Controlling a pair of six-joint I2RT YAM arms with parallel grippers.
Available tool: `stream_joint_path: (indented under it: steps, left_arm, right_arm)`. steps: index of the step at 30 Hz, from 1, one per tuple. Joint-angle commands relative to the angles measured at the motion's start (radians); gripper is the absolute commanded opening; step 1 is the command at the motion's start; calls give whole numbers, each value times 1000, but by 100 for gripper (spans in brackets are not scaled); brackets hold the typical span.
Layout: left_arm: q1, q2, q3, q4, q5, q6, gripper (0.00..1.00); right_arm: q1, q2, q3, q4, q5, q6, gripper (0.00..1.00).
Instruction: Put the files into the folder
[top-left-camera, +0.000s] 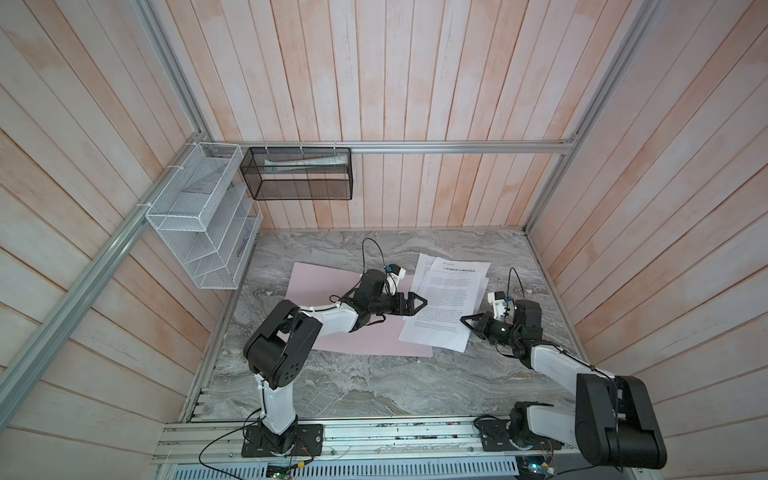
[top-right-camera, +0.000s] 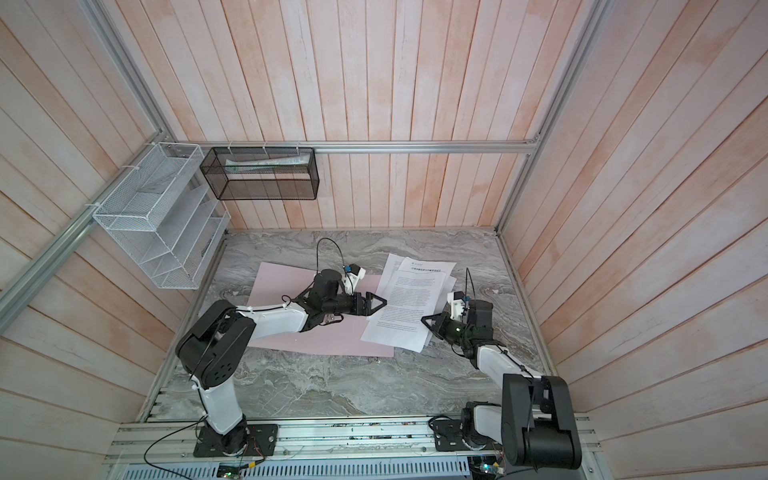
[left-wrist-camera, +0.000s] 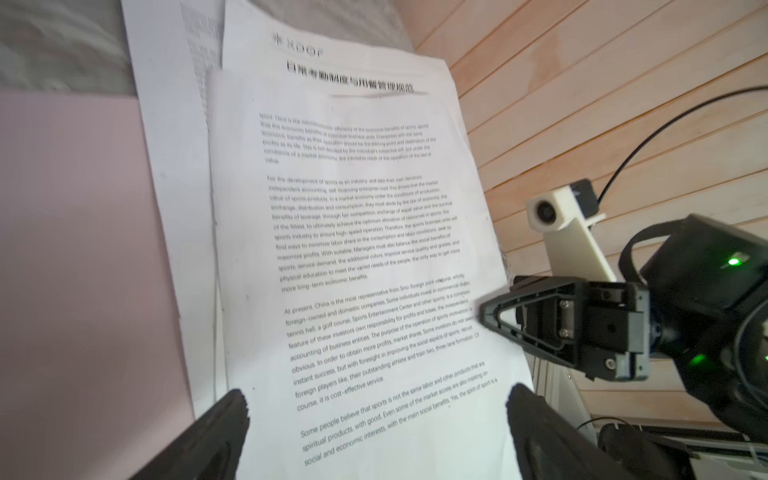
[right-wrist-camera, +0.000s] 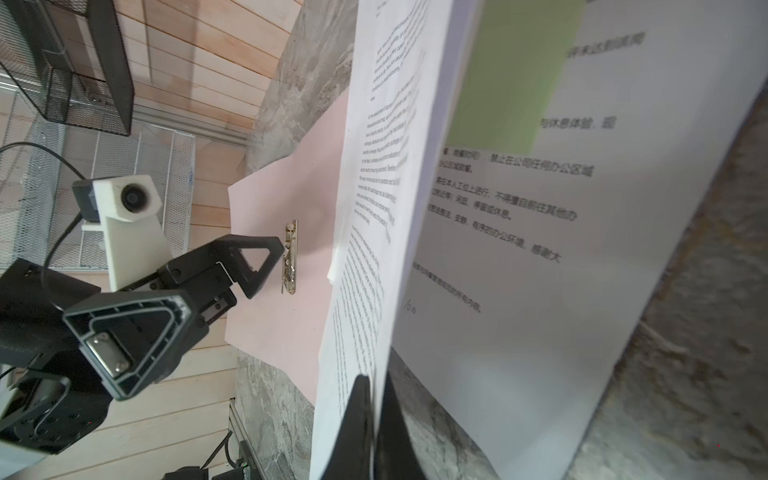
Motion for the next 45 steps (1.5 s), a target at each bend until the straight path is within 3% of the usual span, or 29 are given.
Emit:
stream_joint_path:
  steps: [1, 12, 17, 18, 20, 22, 24, 31, 37, 45]
  left_arm:
    - [19, -37, -21, -44, 8, 37, 99]
    - [28, 22, -107, 66, 90, -31, 98]
    - [28, 13, -150, 70, 89, -26, 98]
    - [28, 12, -157, 69, 86, -25, 98]
    - [26, 11, -169, 71, 86, -25, 98]
    - [24, 14, -173, 69, 85, -26, 98]
    - [20, 19, -168, 63, 80, -25, 98]
    - [6, 45, -129, 41, 69, -21, 98]
    - [-2, 70, -119, 29, 55, -16, 97]
    - [-5, 89, -114, 37, 62, -20, 97]
  right_arm:
    - [3, -27, 10, -47, -57, 6, 0]
    - [3, 48, -50, 317, -223, 286, 0]
    - [3, 77, 18, 22, -162, 81, 0]
    - [2, 97, 59, -108, -131, -15, 3]
    - [3, 118, 122, -290, -31, -139, 30]
    - [-2, 94, 151, -368, 73, -175, 49]
    - [-1, 56, 178, -409, 173, -178, 55]
    - [-5, 57, 314, -397, 377, -196, 53]
    - [-16, 277, 450, -330, 356, -287, 48]
    - [-29, 456, 531, -249, 349, -280, 47]
